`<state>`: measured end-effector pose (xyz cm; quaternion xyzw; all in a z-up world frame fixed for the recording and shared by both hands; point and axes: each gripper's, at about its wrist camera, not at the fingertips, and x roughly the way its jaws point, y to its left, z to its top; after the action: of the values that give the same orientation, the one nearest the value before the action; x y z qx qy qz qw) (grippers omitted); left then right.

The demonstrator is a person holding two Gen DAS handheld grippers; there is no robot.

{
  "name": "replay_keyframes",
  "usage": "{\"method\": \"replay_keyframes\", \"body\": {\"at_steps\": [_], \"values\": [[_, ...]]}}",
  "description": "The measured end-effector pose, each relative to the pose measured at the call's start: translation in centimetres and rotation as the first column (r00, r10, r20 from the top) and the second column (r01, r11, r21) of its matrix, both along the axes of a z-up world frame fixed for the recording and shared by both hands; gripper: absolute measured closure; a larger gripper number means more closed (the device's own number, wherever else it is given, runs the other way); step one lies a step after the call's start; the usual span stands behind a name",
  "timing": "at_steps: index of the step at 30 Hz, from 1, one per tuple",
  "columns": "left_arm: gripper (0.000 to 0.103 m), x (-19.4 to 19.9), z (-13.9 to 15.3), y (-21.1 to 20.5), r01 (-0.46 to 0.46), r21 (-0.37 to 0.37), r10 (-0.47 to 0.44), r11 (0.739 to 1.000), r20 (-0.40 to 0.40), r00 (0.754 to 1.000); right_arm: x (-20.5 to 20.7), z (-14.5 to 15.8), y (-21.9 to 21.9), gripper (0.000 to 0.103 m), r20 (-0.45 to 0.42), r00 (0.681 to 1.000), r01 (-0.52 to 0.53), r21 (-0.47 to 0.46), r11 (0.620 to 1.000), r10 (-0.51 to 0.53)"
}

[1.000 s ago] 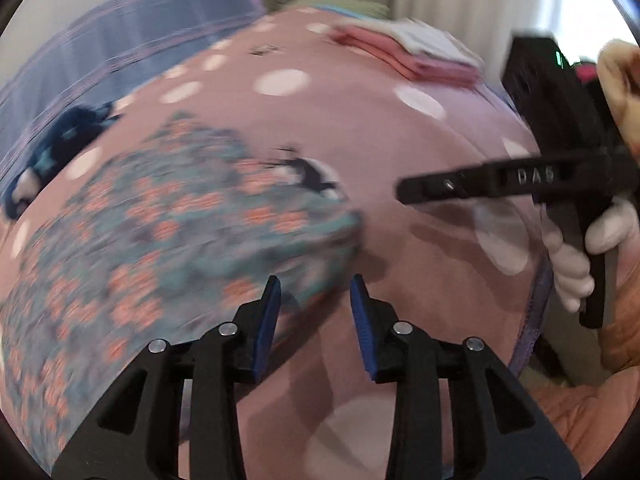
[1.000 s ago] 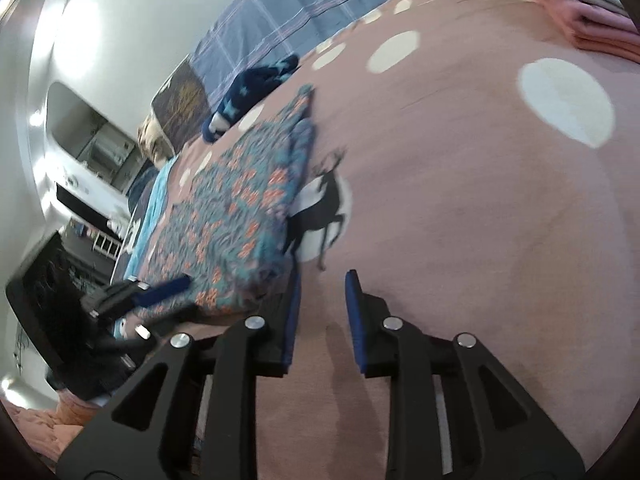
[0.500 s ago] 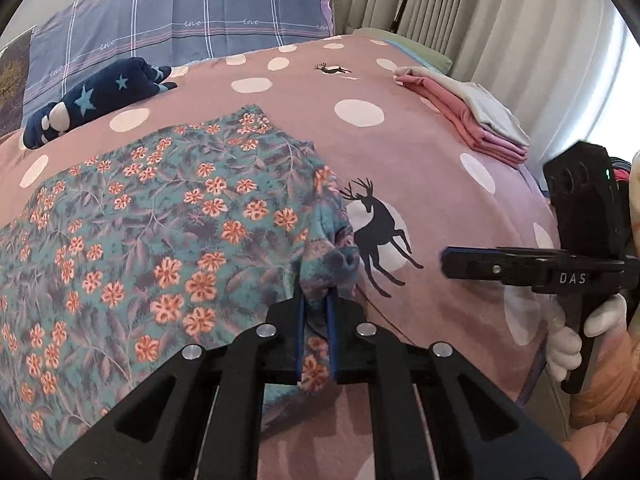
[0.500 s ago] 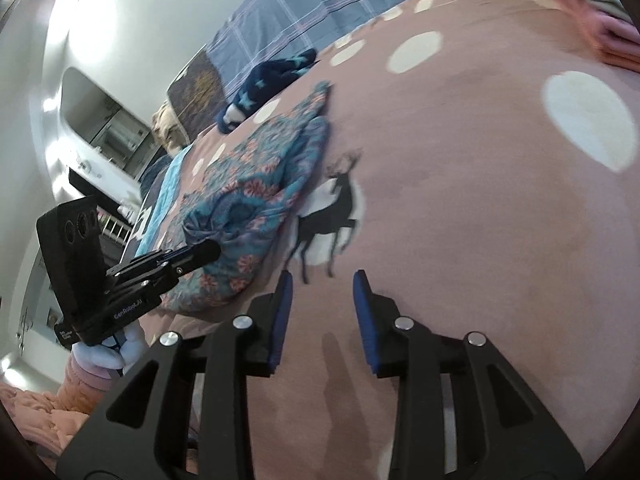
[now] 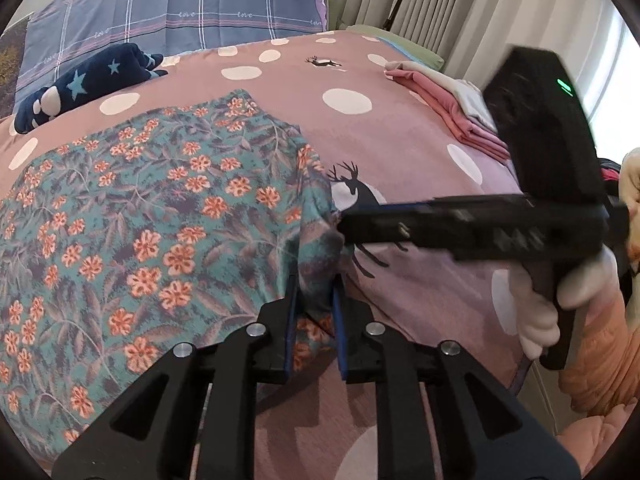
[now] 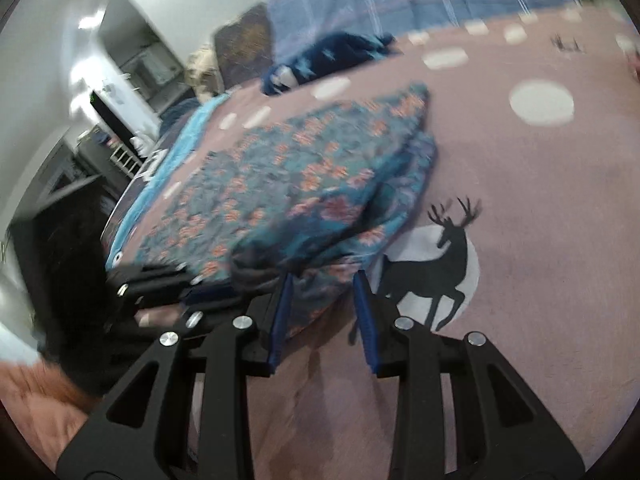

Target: Fold small clothes

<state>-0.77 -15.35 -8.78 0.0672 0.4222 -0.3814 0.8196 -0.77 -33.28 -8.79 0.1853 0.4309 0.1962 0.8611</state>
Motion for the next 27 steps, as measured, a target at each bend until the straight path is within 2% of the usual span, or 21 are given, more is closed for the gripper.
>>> {"method": "replay_keyframes", "body": {"at_steps": [4,6,8,12,16,21,22,23,24,25,27], "values": [[0.086,-0.7,-0.5,-0.7,0.032,0.016,-0.032,0.999,0.0,0.999,1.7,-0.5,-0.4,0.07,-0.059,0.998,0.036,-0.001,0.999,-0.036],[0.085,-1.0,-0.6,-1.2,0.05,0.032,-0.051,0.998,0.016,0.999,2.3,-0.6,-0.4,0.065,-0.087,0.996,0.018,0.01,1.0,-0.017],[0.079,-1.3,-0.7,-1.4,0.065,0.044,-0.066,0.997,0.031,0.997,3.1,-0.8,-0.3,0.06,-0.137,0.99,-0.019,0.027,0.999,0.023],[0.074,-2.0,-1.0,-1.6,0.098,0.058,-0.101,0.993,0.044,0.994,3.1,-1.3,0.4,0.06,-0.237,0.958,-0.155,0.051,0.987,0.162],[0.069,-2.2,-1.5,-1.9,0.113,0.056,-0.115,0.992,0.041,0.993,2.2,-1.3,0.6,0.06,-0.249,0.951,-0.211,-0.08,0.974,0.186],[0.068,-2.0,-1.6,-2.3,0.123,0.058,-0.126,0.991,0.042,0.991,2.8,-1.1,0.9,0.06,-0.237,0.951,-0.215,-0.037,0.976,0.2],[0.068,-2.0,-1.6,-2.4,0.126,0.057,-0.128,0.99,0.041,0.991,3.1,-1.3,1.3,0.062,-0.236,0.95,-0.216,-0.025,0.976,0.204],[0.068,-2.0,-1.7,-2.4,0.128,0.056,-0.13,0.99,0.042,0.991,3.4,-1.6,1.6,0.088,-0.232,0.951,-0.215,-0.028,0.976,0.203],[0.068,-2.1,-1.7,-2.4,0.129,0.055,-0.132,0.99,0.043,0.99,3.4,-1.7,1.8,0.096,-0.211,0.959,-0.204,-0.055,0.977,0.189],[0.068,-2.0,-1.7,-2.3,0.13,0.052,-0.132,0.99,0.042,0.99,3.2,-1.7,1.6,0.096,-0.203,0.964,-0.189,-0.081,0.979,0.17],[0.068,-1.9,-2.0,-2.1,0.127,0.049,-0.129,0.991,0.033,0.991,2.6,-1.7,0.5,0.097,-0.178,0.975,-0.146,-0.047,0.988,0.136]]}}
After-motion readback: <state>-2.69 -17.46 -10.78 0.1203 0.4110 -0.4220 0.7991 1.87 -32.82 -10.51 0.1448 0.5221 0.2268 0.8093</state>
